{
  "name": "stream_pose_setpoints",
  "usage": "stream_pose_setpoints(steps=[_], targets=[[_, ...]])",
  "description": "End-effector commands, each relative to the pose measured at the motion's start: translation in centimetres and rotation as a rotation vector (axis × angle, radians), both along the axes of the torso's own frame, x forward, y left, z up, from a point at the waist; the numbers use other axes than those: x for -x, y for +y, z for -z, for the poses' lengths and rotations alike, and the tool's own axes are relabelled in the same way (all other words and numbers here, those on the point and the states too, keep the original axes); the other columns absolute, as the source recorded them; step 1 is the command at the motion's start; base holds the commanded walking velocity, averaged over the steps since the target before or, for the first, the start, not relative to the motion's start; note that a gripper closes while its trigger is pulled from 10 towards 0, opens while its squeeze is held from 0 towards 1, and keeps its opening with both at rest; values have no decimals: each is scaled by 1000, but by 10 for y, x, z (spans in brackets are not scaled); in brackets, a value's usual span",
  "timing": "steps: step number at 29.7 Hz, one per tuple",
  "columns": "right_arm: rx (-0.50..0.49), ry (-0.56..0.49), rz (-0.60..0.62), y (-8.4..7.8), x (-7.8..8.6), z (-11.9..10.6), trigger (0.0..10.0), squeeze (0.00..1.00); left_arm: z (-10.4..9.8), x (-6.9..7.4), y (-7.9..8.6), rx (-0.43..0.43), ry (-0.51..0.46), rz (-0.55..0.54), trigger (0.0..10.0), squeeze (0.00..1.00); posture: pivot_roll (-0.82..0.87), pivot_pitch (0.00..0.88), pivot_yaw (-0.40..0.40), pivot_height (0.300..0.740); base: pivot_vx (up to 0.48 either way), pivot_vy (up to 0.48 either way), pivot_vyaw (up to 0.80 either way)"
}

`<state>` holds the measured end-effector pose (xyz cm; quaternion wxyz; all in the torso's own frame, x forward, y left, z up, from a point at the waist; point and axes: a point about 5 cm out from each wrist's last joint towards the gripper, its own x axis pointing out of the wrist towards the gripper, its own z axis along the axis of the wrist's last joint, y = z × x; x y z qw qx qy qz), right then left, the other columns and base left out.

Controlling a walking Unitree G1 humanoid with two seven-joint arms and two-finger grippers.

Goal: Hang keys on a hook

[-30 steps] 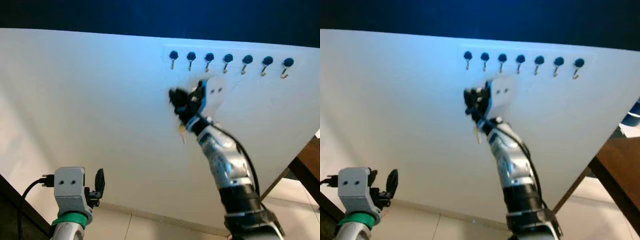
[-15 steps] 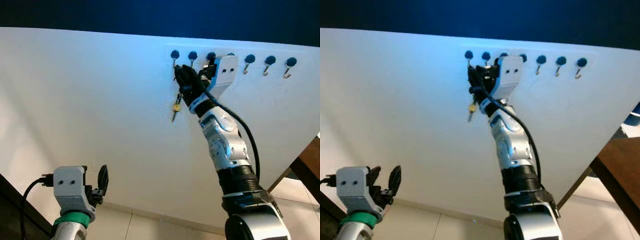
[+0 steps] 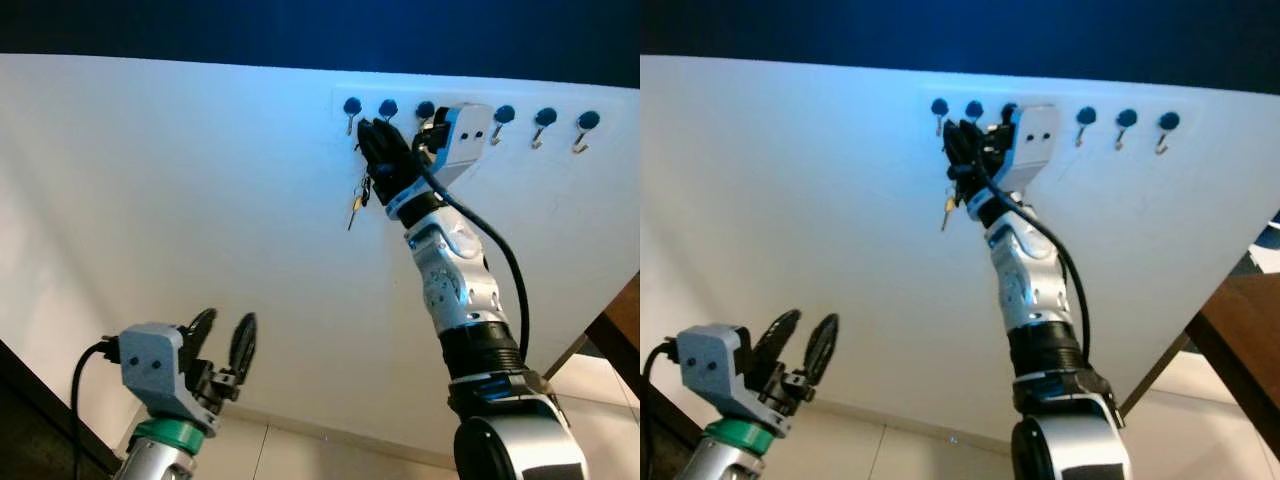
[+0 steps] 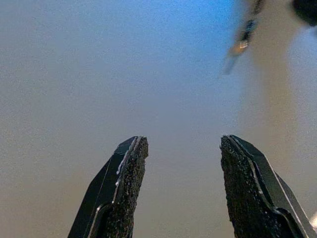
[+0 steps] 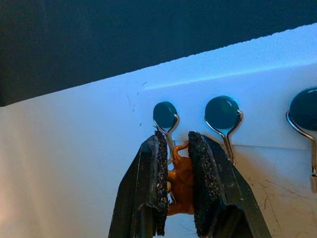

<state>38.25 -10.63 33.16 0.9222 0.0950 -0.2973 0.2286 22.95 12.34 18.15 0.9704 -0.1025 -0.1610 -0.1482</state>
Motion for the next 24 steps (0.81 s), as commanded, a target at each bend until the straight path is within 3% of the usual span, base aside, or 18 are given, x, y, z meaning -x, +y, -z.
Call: stream_pose_setpoints(steps=[1, 5, 13, 24], targets=[[-36, -60, -6, -2, 3, -14, 10000, 0, -1, 4, -4, -13, -3, 46, 10000, 0, -138, 85, 106, 740, 0, 0, 0], [4, -80, -53, 5, 6, -16, 10000, 0, -2, 6, -13, -43, -11, 109, 10000, 0, -138, 85, 106, 740, 0, 0, 0], [151, -97, -123, 23, 10, -10, 10000, 0, 0, 5, -10, -56, -7, 102, 10000, 0, -138, 85, 106, 740, 0, 0, 0], [93, -167, -129, 21, 15, -22, 10000, 0, 0, 6, -9, -59, -6, 105, 10000, 0, -138, 85, 106, 740, 0, 0, 0]])
